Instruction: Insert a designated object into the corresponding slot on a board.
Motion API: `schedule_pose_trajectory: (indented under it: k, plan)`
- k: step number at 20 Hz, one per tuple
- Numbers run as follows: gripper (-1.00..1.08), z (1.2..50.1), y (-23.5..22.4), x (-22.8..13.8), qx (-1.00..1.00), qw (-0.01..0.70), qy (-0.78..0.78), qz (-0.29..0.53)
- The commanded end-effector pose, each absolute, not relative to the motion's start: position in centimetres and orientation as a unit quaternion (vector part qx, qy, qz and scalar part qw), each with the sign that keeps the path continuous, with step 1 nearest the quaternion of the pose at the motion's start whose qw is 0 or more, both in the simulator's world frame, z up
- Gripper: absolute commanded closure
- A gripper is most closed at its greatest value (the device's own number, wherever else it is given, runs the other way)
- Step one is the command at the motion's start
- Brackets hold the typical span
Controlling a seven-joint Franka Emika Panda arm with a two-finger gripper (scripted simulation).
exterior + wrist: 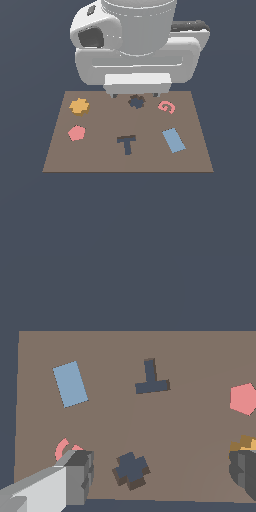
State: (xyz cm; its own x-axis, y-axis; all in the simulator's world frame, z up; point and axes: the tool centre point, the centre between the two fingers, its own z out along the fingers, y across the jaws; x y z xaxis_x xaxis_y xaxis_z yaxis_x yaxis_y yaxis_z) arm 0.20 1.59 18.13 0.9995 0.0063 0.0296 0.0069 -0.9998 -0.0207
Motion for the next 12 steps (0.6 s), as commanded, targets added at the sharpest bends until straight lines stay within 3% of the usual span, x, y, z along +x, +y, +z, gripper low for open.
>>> schedule_pose_trajectory:
  k: [1, 12]
  plan:
    - [-0.92, 18.1, 1.6, 0.2, -1.0, 0.01, -0.003, -0.015]
    - [-0.92, 14.4, -3.7, -1.5, -1.0, 0.007, 0.025, -0.011]
